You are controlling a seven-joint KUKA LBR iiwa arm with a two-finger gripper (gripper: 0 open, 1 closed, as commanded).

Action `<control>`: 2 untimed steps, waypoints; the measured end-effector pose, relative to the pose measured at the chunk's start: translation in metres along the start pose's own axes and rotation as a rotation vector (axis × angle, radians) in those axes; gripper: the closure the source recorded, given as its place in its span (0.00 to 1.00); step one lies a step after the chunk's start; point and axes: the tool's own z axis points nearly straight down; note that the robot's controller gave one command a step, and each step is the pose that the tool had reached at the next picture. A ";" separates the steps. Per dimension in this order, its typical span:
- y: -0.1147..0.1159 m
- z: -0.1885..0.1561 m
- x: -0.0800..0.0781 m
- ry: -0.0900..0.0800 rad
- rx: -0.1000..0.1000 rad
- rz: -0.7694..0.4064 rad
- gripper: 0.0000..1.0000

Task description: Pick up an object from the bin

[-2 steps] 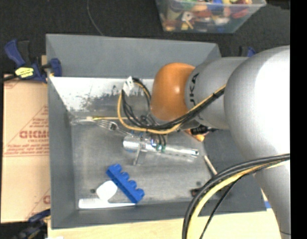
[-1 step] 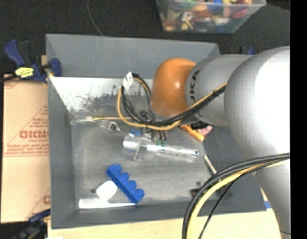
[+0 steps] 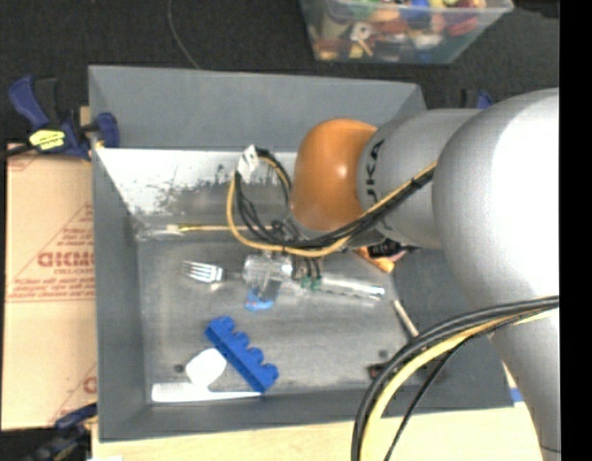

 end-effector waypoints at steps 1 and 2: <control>0.000 0.000 0.000 0.000 0.000 0.000 1.00; 0.000 -0.012 0.000 0.000 -0.001 0.001 1.00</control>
Offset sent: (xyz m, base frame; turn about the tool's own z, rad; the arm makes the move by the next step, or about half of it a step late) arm -0.0001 0.0001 0.0211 0.0000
